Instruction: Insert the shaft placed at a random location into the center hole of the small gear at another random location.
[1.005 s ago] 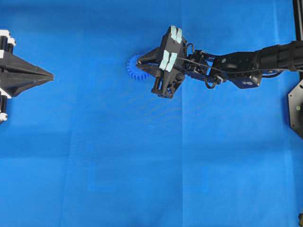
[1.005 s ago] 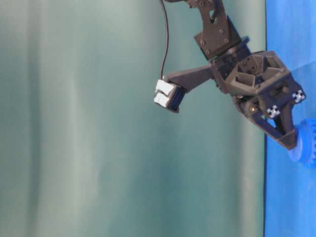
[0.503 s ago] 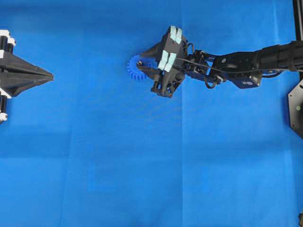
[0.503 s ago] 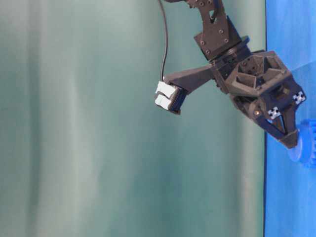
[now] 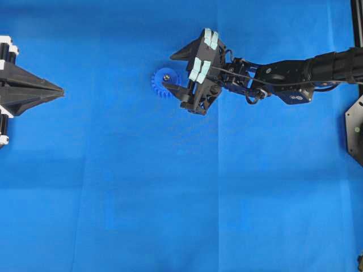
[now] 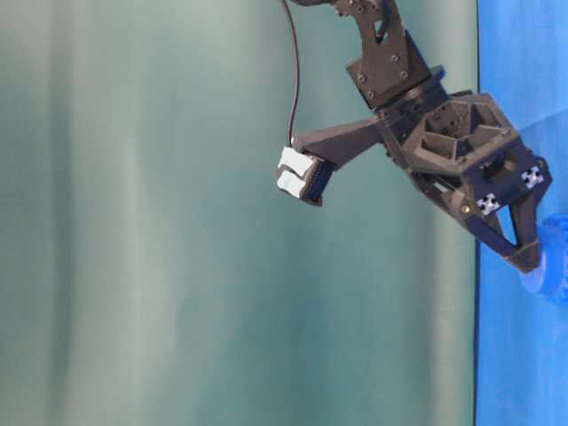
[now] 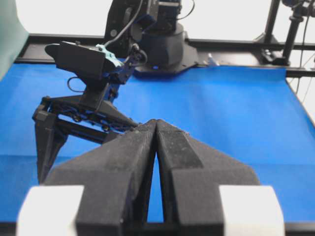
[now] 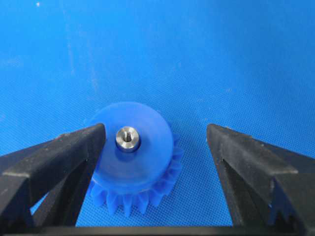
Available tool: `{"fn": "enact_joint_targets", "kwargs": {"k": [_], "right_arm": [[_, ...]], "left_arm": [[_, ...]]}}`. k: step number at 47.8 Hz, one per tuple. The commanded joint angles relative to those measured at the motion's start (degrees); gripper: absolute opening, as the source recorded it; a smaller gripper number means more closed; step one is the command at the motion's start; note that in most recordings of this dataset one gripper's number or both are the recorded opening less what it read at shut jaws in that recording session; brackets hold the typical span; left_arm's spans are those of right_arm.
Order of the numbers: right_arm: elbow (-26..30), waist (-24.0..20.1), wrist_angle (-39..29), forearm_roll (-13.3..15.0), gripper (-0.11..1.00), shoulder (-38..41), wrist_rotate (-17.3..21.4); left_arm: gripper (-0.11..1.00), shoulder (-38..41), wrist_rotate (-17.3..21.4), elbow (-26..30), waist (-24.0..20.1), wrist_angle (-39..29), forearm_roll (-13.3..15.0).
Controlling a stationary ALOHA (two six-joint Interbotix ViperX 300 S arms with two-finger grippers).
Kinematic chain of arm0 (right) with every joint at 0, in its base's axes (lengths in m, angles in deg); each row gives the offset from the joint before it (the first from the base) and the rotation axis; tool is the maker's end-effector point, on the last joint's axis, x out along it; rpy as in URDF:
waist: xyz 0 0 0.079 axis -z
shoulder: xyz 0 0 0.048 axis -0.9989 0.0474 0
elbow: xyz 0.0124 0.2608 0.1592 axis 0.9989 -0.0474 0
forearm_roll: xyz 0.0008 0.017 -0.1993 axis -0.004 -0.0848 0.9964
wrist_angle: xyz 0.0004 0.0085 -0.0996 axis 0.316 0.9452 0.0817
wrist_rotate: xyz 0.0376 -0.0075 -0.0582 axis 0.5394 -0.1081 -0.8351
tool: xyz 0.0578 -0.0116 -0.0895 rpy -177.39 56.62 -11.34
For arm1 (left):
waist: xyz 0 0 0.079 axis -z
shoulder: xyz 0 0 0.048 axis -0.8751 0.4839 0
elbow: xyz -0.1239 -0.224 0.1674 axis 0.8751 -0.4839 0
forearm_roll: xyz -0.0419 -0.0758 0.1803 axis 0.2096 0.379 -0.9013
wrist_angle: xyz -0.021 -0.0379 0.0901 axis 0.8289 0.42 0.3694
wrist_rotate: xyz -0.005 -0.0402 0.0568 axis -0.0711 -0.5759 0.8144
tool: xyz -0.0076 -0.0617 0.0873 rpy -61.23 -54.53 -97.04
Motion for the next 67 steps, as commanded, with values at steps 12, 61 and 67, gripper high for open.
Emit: {"fn": "enact_joint_targets", "kwargs": {"k": [12,61,67], "right_arm": [[0.5,-0.2,-2.4,0.1,0.91,-8.9,-0.2],[0.4,-0.3,-9.7,0.3,0.9,-21.4,-3.0],[-0.9,-0.4,-10.3,0.3,0.9,-22.5,-2.9]], "left_arm": [[0.0,0.3,-0.7,0.6,0.0,0.3,0.0],[0.0,0.4,-1.2,0.6,0.0,0.3,0.0],[0.0,0.3,-1.3,0.6,0.0,0.3,0.0]]}}
